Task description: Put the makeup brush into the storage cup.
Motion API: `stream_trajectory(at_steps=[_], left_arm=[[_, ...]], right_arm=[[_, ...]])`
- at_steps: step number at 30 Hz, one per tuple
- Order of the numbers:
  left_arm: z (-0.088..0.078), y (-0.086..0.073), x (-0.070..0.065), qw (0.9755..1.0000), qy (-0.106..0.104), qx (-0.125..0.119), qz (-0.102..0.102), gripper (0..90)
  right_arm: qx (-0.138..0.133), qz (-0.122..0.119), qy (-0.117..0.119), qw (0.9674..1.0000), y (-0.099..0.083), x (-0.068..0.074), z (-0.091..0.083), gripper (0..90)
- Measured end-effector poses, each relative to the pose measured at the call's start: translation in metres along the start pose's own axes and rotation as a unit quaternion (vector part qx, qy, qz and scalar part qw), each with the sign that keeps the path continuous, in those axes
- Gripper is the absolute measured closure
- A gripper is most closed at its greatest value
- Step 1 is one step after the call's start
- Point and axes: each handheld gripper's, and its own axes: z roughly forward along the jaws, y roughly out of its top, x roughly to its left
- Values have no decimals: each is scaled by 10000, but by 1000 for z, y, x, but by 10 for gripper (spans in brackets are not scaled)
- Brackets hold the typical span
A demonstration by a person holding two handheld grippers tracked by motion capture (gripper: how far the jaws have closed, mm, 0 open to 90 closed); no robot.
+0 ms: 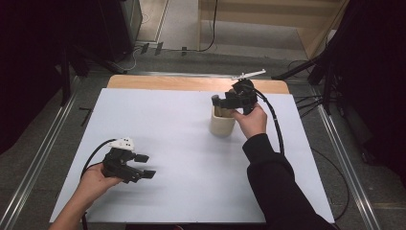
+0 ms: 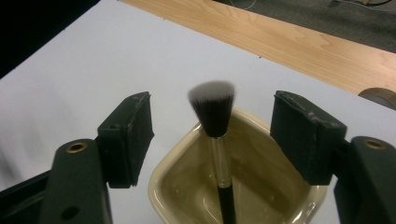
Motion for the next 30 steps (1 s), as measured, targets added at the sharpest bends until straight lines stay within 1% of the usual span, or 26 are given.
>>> stream_trajectory(at_steps=[2, 7, 10, 16, 18, 22, 24, 30], left_arm=[[0, 0, 0, 10000, 5, 1, 1, 283], [0, 0, -1, 10000, -1, -13, 31, 283], [0, 0, 0, 10000, -12, 2, 16, 283], [0, 0, -1, 10000, 0, 12, 18, 283], [0, 0, -1, 10000, 10, 34, 35, 283], [1, 0, -1, 10000, 13, 31, 29, 283], [1, 0, -1, 10000, 23, 51, 46, 283], [1, 0, -1, 10000, 27, 60, 41, 283]], right_arm=[[58, -72, -16, 10000, 0, 1, -2, 290], [155, -151, -9, 9998, -3, 4, -7, 270], [76, -122, 94, 9999, -7, 4, -13, 270], [243, -201, 190, 9993, -14, 7, -20, 269], [236, -264, 244, 9991, -17, 9, -24, 269], [268, -293, 302, 9988, -23, 13, -31, 268], [257, -361, 322, 9985, -26, 16, -34, 264], [356, -415, 450, 9975, -36, 21, -39, 258]])
